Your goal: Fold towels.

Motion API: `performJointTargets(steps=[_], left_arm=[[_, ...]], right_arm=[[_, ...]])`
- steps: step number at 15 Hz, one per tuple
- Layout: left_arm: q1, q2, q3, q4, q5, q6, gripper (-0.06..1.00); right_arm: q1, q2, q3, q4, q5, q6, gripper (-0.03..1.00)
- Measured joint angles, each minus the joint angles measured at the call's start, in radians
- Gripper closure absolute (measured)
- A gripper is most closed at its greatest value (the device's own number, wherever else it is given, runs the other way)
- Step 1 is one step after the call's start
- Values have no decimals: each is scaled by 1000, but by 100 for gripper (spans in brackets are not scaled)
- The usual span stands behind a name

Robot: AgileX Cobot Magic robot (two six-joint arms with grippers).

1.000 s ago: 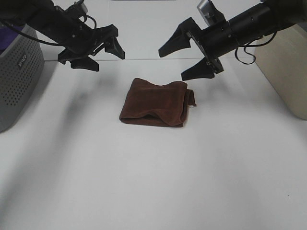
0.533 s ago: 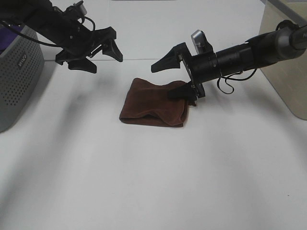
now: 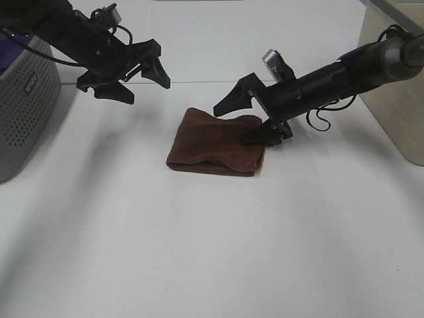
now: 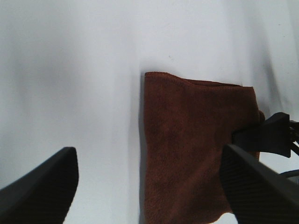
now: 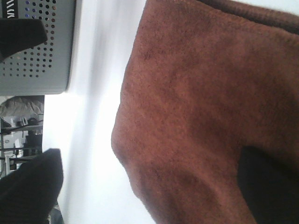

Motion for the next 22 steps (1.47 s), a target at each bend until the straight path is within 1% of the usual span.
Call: performJointTargets(steps=[3,5,8,9,10,11,13,14,16,18,20,21,22], left_arm=[[0,0,0,1,15,0,18],[0,0,0,7,25,0,18],[0,-11,0,12,62,0,18],[0,-24,0,19,75,0,18],[0,-49,0,32,93,0,18],[0,-79,0,57,112,0,18],[0,-154,0,161,177,0,18],[0,-196,0,212,217,0,18],[0,-293,0,302,310,-32,18],[0,-394,0,380,392,-90,18],[0,-499,0,455,477,-131,18],[0,-527,0,476,485,-141,18],[0,-646,35,546,489,-187,18]], right_arm=[[0,-43,0,-138,-50,48,0],[0,-58,0,-256,-78,118,0],[0,-113,0,-446,-93,226,0],[0,-145,0,-490,-93,251,0],[0,-186,0,-510,-81,272,0],[0,-227,0,-514,-53,287,0],[0,-315,0,-543,41,327,0],[0,-360,0,-581,94,369,0],[0,-440,0,-678,160,454,0],[0,-526,0,-767,194,528,0],[0,-622,2,-838,197,574,0],[0,-645,6,-848,196,581,0],[0,-772,59,-883,198,600,0]])
